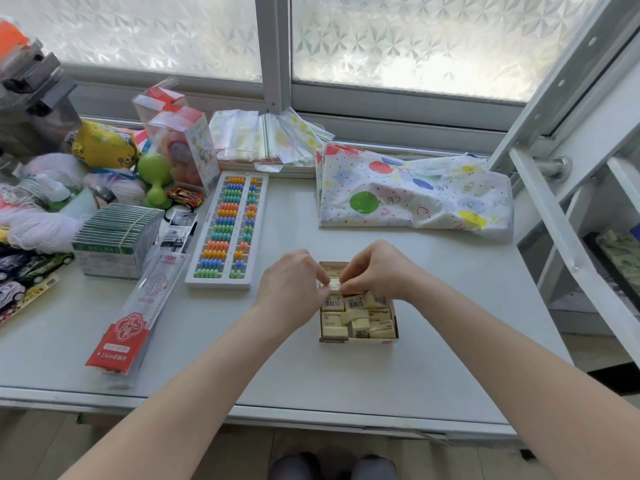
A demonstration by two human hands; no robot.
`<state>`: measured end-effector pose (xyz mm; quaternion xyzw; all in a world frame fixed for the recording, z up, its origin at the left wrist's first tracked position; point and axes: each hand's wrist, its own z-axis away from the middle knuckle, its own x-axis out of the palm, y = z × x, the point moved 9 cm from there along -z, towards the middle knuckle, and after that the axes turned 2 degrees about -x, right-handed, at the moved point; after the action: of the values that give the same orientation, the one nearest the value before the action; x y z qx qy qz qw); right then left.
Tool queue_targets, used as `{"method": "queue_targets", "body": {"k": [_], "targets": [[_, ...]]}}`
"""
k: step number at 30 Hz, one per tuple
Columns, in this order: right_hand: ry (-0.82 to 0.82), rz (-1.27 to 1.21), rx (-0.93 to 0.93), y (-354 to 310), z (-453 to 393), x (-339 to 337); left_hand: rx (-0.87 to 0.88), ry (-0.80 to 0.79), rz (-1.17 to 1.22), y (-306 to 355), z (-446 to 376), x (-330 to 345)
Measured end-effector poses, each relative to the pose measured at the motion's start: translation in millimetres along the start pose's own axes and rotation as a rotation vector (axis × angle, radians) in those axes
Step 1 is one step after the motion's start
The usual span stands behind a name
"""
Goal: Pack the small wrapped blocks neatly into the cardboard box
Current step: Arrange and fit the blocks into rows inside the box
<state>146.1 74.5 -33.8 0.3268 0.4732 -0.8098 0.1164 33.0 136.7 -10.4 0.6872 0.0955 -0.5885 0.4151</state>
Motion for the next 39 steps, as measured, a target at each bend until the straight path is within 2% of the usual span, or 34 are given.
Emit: {"method": "queue_targets", "body": {"k": [9,12,15,21,24,27,33,36,39], "targets": [[-0.018,0.110,-0.064,-8.9,3.2,7.8,-0.102,-0.038,0.017,-2.3,-2.9,4.0],[-0.086,0.231,-0.148,-16.5,10.5,16.5,-0.012,-0.058,0.007,-0.8,-1.2,5.3],[-0.114,0.389,-0.188,-23.7,12.0,27.3,0.091,-0.146,-0.038,-3.5,8.7,13.6],[-0.153,0.476,-0.170,-30.1,6.5,30.2,0.181,-0.229,-0.299,2.2,17.0,20.7],[-0.167,0.555,-0.198,-37.7,9.3,33.3,0.202,-0.187,-0.300,5.4,19.0,18.1],[-0.178,0.568,-0.203,-36.4,8.9,35.0,0.182,-0.104,-0.206,1.5,22.7,12.0],[-0.094,0.237,-0.188,-22.4,14.1,13.8,0.203,-0.006,0.030,-4.0,27.5,7.9],[-0.063,-0.172,-0.147,-19.4,18.3,-1.5,0.275,0.041,0.268,3.9,33.0,-4.0],[-0.178,-0.565,-0.055,-15.6,27.2,1.6,0.315,0.071,0.460,12.1,35.1,-14.9]]}}
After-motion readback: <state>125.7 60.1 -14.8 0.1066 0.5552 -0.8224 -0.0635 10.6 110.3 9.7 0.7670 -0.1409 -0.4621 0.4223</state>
